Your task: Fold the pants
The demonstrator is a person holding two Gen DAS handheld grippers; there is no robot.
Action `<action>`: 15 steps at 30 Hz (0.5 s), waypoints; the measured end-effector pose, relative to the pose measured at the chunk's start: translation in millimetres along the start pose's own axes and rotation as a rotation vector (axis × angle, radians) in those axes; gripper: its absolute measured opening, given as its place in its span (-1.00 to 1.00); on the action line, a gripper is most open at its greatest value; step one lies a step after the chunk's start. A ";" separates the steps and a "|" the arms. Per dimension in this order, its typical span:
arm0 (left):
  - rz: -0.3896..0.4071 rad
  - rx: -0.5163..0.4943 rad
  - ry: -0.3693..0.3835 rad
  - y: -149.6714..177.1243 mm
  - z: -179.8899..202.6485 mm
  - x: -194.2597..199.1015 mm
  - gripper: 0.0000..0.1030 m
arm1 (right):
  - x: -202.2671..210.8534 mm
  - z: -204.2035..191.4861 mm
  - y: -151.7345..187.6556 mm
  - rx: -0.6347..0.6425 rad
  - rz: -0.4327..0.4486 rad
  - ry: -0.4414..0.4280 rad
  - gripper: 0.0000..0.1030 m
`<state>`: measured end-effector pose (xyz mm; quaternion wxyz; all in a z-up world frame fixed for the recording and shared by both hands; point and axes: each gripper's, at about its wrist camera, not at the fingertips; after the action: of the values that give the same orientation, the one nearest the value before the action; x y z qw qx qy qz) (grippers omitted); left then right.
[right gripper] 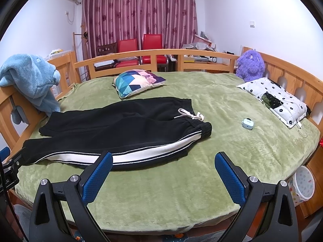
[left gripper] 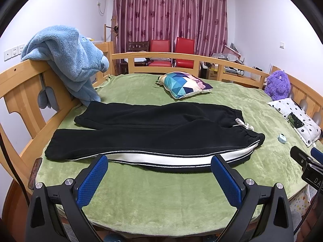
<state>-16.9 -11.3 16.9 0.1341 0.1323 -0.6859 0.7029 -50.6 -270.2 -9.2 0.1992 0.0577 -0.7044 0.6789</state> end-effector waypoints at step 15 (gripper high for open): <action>0.006 -0.001 -0.001 -3.5 4.6 2.7 0.99 | 2.1 -1.6 -1.9 -0.001 0.006 -0.003 0.94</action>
<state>-18.1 -15.7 21.3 0.1315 0.1305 -0.6867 0.7029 -51.6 -268.4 -6.7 0.1960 0.0563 -0.7050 0.6792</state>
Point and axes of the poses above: each gripper's, at about its wrist camera, not at the fingertips, and x roughly against the way its jaws point, z to its right, y to its underside, and after that the axes turned 13 degrees about z, right-handed
